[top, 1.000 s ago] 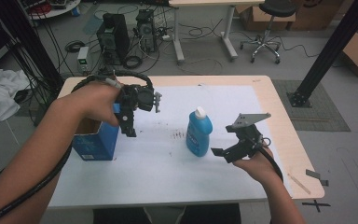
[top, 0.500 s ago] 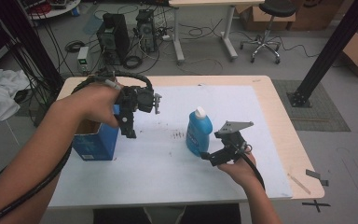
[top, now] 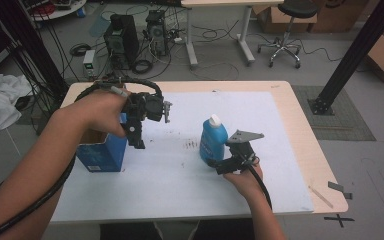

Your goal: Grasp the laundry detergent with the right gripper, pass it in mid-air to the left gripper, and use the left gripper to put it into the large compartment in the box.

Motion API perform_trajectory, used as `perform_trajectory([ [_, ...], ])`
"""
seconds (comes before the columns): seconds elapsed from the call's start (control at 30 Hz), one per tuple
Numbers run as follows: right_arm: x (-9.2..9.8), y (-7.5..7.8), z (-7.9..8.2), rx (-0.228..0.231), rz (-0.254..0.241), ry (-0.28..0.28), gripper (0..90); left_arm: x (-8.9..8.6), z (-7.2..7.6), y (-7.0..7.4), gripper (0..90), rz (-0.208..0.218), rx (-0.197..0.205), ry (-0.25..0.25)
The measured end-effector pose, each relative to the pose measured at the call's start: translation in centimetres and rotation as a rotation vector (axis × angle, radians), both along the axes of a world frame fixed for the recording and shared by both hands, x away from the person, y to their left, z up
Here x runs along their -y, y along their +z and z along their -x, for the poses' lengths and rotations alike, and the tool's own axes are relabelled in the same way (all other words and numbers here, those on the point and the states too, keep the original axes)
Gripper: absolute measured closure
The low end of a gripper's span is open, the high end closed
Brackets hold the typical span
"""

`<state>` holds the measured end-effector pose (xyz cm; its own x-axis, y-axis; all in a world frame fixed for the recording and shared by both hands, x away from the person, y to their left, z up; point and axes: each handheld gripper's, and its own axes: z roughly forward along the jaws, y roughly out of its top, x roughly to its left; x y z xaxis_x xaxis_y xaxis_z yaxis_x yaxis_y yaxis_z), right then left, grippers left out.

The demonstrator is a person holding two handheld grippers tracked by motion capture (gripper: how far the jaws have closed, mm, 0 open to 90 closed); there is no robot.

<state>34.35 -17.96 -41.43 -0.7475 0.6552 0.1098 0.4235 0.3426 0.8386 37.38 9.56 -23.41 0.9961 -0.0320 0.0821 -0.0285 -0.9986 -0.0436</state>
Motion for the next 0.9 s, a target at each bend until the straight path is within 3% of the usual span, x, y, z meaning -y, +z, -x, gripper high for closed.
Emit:
perform_trajectory([
  [0.23,-0.6,-0.4,-0.3,0.032,-0.059,-0.039,0.0,-0.2,0.1,0.0,0.0,0.004,0.0,0.002],
  [0.9,-1.5,-1.1,-0.5,0.094,-0.101,-0.095,0.0,-0.4,0.0,-0.3,0.1,0.011,0.002,0.008],
])
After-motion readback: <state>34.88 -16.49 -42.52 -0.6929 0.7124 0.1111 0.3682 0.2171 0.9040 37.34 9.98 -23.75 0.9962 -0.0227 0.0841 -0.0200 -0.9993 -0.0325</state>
